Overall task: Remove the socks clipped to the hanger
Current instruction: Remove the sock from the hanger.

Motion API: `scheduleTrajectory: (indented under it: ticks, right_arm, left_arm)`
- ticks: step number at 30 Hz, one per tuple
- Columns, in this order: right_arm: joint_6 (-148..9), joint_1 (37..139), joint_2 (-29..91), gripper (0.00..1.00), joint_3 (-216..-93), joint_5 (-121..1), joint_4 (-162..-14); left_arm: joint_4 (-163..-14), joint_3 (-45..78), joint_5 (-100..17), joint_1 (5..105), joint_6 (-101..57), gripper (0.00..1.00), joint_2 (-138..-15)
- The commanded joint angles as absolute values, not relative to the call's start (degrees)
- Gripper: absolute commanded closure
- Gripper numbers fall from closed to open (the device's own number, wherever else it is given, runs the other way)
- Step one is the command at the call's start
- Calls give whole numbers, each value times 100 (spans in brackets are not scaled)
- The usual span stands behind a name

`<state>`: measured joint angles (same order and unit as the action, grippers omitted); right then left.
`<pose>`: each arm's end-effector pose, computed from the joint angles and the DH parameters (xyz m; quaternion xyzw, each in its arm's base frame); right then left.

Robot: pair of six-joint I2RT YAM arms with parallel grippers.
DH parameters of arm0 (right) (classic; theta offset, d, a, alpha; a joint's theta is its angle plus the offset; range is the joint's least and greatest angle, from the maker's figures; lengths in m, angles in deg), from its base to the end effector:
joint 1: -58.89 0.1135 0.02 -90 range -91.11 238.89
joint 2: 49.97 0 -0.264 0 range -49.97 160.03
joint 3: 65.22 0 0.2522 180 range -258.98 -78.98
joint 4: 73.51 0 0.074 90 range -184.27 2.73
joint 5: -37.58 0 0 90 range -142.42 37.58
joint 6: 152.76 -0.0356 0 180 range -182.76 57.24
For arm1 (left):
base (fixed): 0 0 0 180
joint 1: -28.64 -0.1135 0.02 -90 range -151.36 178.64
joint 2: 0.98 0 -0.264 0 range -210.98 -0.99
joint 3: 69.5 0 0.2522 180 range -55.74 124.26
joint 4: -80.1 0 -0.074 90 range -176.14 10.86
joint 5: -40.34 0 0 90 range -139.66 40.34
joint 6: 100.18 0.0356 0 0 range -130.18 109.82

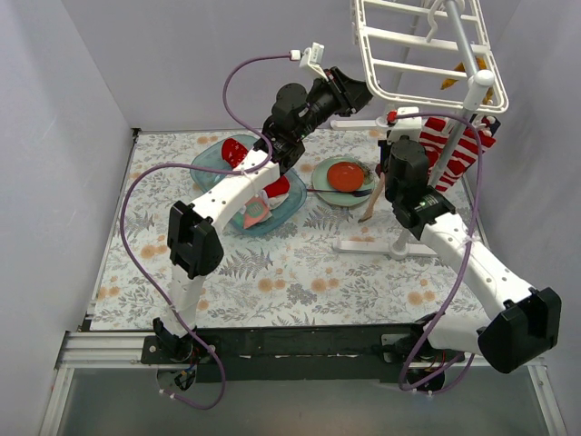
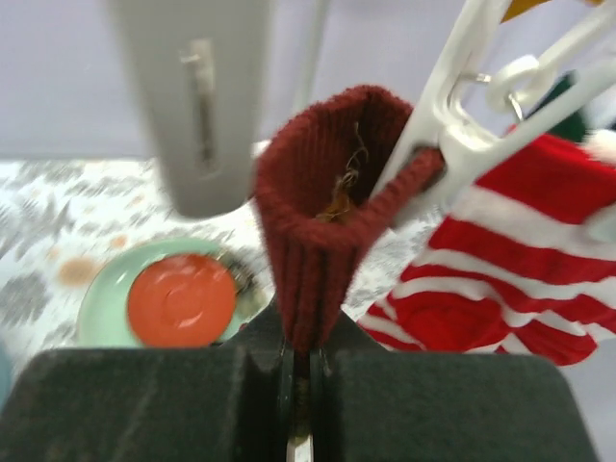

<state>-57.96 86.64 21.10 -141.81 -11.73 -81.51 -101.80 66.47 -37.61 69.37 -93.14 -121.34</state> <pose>0.2642 0.1128 0.3831 0.0410 0.7174 -0.1171 0.6855 0.3741 -0.3319 0.4419 -0.1328 0.5790 -0.7364 0.3237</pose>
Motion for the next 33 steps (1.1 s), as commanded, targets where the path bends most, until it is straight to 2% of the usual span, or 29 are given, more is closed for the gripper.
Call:
scheduleTrajectory:
  ticks: [1,10,16,24,30,33]
  right_arm:
    - [-6214,8667,1728,99,-14533,-2498,-9191]
    - [-6188,8667,1568,99,-15254,-3808,-10308]
    - [-6214,8667,1753,99,-15895,-3914,-10792]
    - [-6407,8667,2070,99,-16406,-3976,-11082]
    - [-6662,8666,2324,99,-16862,-4380,-11267]
    - [-6803,8667,2491,99,-17152,-4538,-11477]
  left_arm:
    - [-10284,6450,-3569,6968,-9315,77,-11603]
    - [-10425,5949,-3403,6968,-9359,45,-11305]
    - [-10407,5554,-3252,6968,-9297,29,-10919]
    - [-10644,3904,-3647,6959,-9043,25,-9891]
    - [-10732,2725,-3885,6959,-8955,28,-9213]
    - [-10636,2504,-3824,6959,-8867,30,-9055]
